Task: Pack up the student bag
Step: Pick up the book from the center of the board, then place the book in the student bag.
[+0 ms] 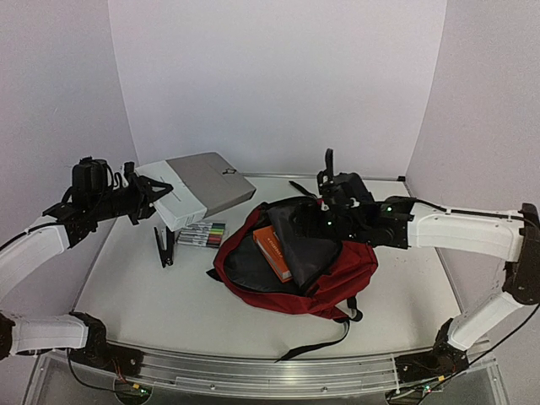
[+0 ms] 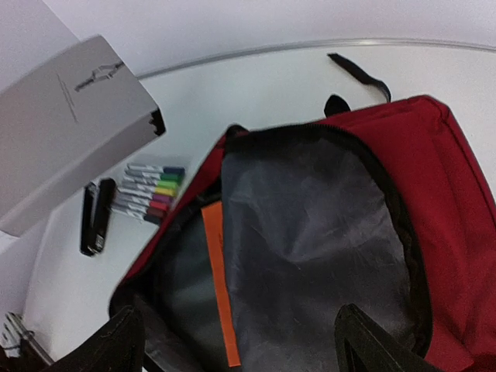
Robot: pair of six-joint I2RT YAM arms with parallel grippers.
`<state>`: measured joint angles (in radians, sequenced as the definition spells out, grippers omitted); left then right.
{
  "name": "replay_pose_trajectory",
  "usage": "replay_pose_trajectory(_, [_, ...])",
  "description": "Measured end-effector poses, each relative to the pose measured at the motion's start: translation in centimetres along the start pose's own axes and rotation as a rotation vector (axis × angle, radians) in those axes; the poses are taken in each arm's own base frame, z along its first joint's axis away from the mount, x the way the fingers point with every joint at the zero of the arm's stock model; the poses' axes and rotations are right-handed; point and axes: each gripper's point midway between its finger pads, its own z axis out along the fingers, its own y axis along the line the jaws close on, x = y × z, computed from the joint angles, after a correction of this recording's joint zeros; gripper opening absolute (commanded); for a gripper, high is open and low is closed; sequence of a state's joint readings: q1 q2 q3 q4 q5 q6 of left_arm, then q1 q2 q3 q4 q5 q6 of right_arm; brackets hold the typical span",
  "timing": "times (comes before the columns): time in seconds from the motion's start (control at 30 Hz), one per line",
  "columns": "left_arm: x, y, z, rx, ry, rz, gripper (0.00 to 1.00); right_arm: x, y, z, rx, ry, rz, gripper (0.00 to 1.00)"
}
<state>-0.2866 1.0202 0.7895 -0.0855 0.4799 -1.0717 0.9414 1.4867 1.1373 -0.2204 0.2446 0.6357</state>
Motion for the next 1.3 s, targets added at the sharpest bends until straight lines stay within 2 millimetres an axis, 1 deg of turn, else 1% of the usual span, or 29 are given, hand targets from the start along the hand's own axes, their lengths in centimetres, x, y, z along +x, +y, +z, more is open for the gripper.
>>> replay_pose_trajectory(0.07, [0.5,0.3,-0.6,-0.009,0.024,-0.001,0.23,1.6,-0.1,1.7,0.045,0.069,-0.056,0.83])
replay_pose_trajectory(0.17, [1.2,0.6,-1.3,-0.014,0.047,0.004,0.23,3.4,0.5,4.1,0.096,0.146,-0.138,0.84])
replay_pose_trajectory(0.3, [2.4,1.4,-2.0,-0.029,0.077,-0.001,0.23,4.7,1.8,5.9,0.141,0.189,-0.232,0.83])
replay_pose_trajectory(0.4, [3.1,2.2,-2.4,-0.048,0.093,-0.01,0.23,5.3,2.2,7.0,0.201,0.198,-0.294,0.81])
replay_pose_trajectory(0.5, [3.7,2.9,-2.7,-0.065,0.102,-0.02,0.23,6.0,1.6,7.7,0.278,0.202,-0.347,0.79])
replay_pose_trajectory(0.67, [4.2,3.0,-3.3,-0.064,0.104,-0.022,0.22,7.3,-0.9,8.3,0.402,0.229,-0.423,0.74])
replay_pose_trajectory(0.7, [4.3,3.0,-3.4,-0.06,0.106,-0.021,0.22,7.5,-1.3,8.3,0.422,0.232,-0.434,0.7])
replay_pose_trajectory(0.73, [4.4,3.0,-3.5,-0.058,0.11,-0.022,0.22,7.7,-1.6,8.4,0.438,0.233,-0.442,0.63])
replay_pose_trajectory(0.77, [4.5,3.0,-3.5,-0.056,0.115,-0.023,0.21,7.7,-1.9,8.5,0.452,0.233,-0.45,0.53])
replay_pose_trajectory(0.87, [4.9,3.1,-3.5,-0.052,0.137,-0.031,0.19,7.7,-2.5,8.4,0.485,0.224,-0.454,0.24])
replay_pose_trajectory(0.9, [5.1,3.2,-3.5,-0.052,0.145,-0.037,0.18,7.6,-2.5,8.4,0.49,0.22,-0.453,0.17])
replay_pose_trajectory(0.97, [5.4,3.3,-3.4,-0.051,0.16,-0.055,0.16,7.4,-2.6,8.3,0.496,0.213,-0.444,0.08])
replay_pose_trajectory(1.03, [5.8,3.4,-3.4,-0.045,0.178,-0.077,0.16,7.1,-2.3,8.1,0.484,0.206,-0.429,0.06])
replay_pose_trajectory(1.13, [6.3,3.5,-3.2,-0.041,0.198,-0.101,0.16,6.2,-1.7,7.3,0.452,0.201,-0.395,0.06])
replay_pose_trajectory(1.3, [7.5,2.9,-3.0,-0.023,0.225,-0.121,0.16,2.5,-0.7,4.8,0.365,0.155,-0.291,0.06])
